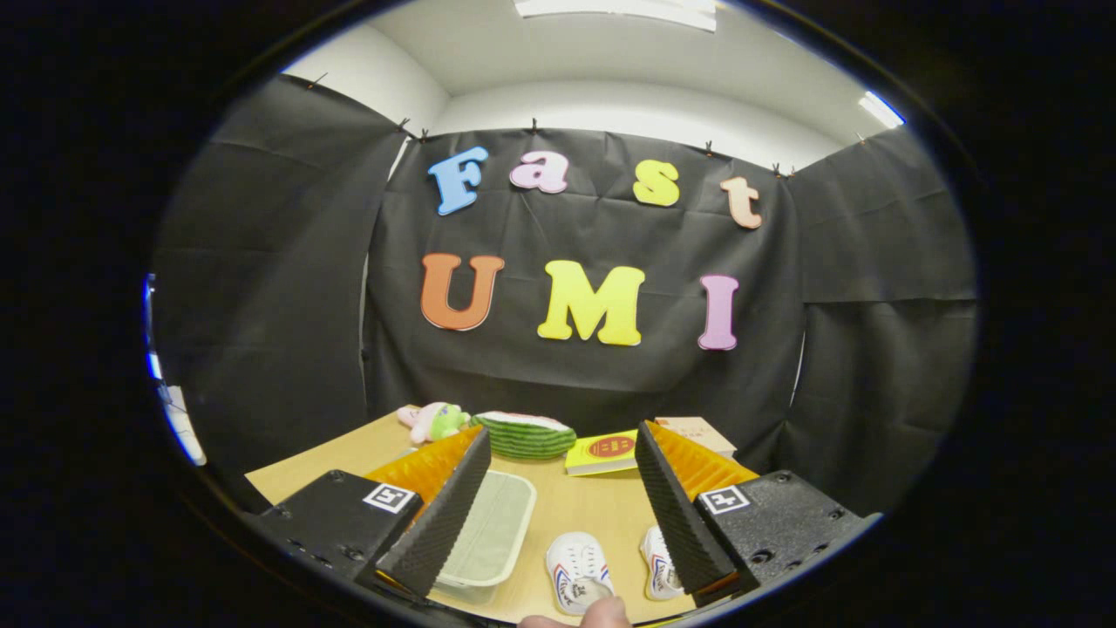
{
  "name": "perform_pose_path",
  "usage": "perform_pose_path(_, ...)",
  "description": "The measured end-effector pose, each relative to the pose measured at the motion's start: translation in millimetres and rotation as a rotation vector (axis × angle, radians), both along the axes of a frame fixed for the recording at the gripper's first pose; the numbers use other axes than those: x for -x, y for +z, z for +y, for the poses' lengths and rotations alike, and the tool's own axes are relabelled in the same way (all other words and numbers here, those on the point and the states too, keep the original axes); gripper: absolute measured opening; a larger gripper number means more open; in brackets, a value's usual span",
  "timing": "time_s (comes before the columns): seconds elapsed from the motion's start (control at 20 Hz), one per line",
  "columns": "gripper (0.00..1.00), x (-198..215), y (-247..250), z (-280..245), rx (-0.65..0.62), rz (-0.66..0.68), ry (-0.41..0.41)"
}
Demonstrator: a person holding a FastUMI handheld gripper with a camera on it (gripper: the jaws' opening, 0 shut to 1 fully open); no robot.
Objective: Open the storage box then place both shoes into the box .Put the left shoe in first, then the right shoe, with the right side of both shoes facing outward in a uniform manner.
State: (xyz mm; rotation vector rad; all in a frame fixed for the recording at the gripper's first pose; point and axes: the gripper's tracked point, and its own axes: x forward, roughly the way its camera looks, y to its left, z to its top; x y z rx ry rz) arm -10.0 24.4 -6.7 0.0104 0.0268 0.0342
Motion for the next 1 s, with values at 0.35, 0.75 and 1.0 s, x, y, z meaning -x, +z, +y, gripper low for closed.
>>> perform_pose_path(0.35, 1.00, 0.5, -2.7, -5.5, -0.002, 0.005, -0.002)
perform_pose_path(0.75, 1.00, 1.6, -24.1, -3.8, -0.017, 0.042, 0.070)
perform_pose_path(1.0, 1.00, -0.6, -56.1, -1.3, -0.071, 0.129, 0.207)
